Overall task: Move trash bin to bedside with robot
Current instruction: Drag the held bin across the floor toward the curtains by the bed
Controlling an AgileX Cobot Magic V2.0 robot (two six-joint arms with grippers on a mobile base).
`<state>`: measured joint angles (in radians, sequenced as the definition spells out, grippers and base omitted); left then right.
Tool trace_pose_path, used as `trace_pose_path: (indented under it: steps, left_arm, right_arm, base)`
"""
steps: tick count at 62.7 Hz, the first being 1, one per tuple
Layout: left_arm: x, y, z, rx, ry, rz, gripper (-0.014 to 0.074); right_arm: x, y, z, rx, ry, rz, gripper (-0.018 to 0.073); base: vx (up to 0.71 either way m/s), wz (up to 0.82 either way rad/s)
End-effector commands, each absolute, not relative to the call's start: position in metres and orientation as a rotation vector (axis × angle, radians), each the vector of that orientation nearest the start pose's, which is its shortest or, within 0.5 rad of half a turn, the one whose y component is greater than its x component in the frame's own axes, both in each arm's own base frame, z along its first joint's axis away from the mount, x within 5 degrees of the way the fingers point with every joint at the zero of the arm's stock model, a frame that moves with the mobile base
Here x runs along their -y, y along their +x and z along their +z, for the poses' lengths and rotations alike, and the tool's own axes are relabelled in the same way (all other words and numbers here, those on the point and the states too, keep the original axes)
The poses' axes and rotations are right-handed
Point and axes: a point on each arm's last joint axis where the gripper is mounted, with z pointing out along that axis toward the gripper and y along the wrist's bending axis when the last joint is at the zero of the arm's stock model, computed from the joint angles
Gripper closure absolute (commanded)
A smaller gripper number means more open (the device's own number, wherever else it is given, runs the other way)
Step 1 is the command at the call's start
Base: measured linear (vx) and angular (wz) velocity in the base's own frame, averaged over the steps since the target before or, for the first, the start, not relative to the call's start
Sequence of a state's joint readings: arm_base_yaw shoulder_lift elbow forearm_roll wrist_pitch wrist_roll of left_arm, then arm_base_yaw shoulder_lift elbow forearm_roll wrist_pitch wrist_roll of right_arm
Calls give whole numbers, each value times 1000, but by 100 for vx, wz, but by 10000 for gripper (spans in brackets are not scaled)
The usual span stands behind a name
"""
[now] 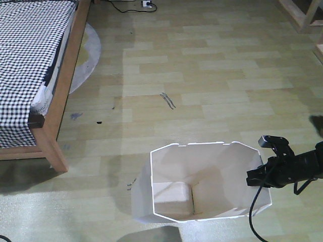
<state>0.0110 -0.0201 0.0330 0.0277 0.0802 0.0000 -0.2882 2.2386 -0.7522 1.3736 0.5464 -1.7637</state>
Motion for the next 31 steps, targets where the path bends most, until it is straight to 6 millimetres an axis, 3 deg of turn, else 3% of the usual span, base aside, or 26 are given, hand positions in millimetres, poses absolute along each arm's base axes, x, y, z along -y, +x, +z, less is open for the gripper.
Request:
trace_pose_path:
  steps: [1, 31]
  left_arm:
    - [0, 56, 199, -1507, 0, 7, 603]
    - [0, 56, 199, -1507, 0, 7, 603]
  right_arm:
    - [21, 287, 31, -2623, -197, 958, 564]
    - [21, 287, 31, -2623, -197, 958, 564]
  base:
    - [25, 17]
    - [27, 6]
